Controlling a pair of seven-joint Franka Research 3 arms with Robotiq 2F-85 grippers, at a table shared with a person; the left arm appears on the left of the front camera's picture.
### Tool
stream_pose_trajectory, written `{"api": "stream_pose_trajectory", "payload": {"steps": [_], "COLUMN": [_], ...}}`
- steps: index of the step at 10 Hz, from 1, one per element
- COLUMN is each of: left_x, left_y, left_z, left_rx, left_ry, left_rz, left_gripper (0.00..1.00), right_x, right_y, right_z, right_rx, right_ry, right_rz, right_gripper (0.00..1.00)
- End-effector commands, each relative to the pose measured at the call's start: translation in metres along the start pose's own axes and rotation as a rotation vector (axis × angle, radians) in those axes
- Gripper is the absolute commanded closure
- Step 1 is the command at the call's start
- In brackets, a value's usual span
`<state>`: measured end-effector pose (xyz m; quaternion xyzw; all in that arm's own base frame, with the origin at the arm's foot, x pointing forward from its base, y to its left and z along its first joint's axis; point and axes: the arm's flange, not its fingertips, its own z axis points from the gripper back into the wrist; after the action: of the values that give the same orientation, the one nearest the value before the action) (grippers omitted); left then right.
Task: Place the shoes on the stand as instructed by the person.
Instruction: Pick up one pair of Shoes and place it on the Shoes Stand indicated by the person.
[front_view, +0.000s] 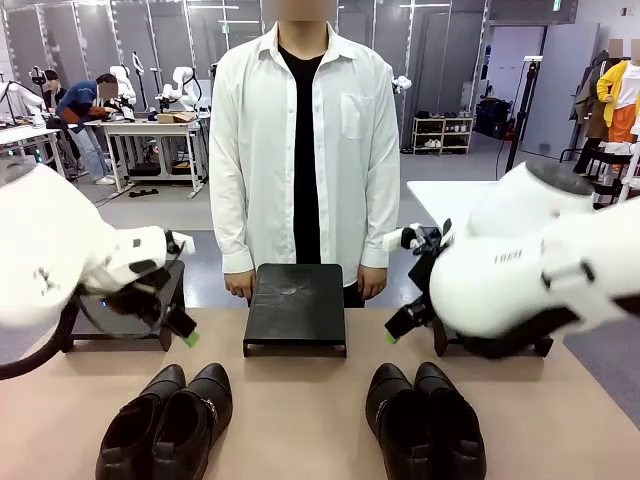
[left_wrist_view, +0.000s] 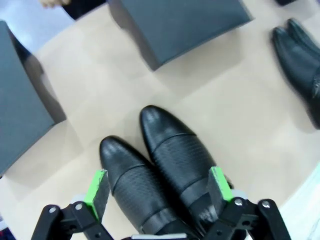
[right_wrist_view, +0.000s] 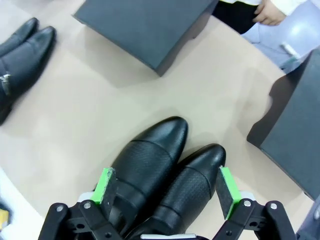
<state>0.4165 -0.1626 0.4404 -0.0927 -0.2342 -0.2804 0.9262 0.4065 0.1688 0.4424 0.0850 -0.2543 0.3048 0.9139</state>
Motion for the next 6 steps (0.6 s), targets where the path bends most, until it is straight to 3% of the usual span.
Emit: {"api": "stream_pose_trajectory", "payload": {"steps": [1, 4, 6], "left_x": [0.005, -0.016, -0.052], "left_y": [0.029, 0.067, 0.104], "left_z": [0.028, 0.079, 0.117], "left_rx": [-0.158, -0.526, -0.702], "left_ry": [-0.01, -0.061, -0.191], "left_rz": [0.056, 0.154, 0.247], "left_gripper": [0.0, 0.0, 0.0], "right_x": [0.002, -0.021, -0.064], "right_y": [-0.025, -0.076, -0.114], "right_z": [0.027, 0.071, 0.104], "right_rx": [0.163, 0.542, 0.709], "right_ry": [0.021, -0.023, -0.118], "right_rz": [-0.041, -0.216, -0.318], "right_gripper": [0.0, 0.0, 0.0]}}
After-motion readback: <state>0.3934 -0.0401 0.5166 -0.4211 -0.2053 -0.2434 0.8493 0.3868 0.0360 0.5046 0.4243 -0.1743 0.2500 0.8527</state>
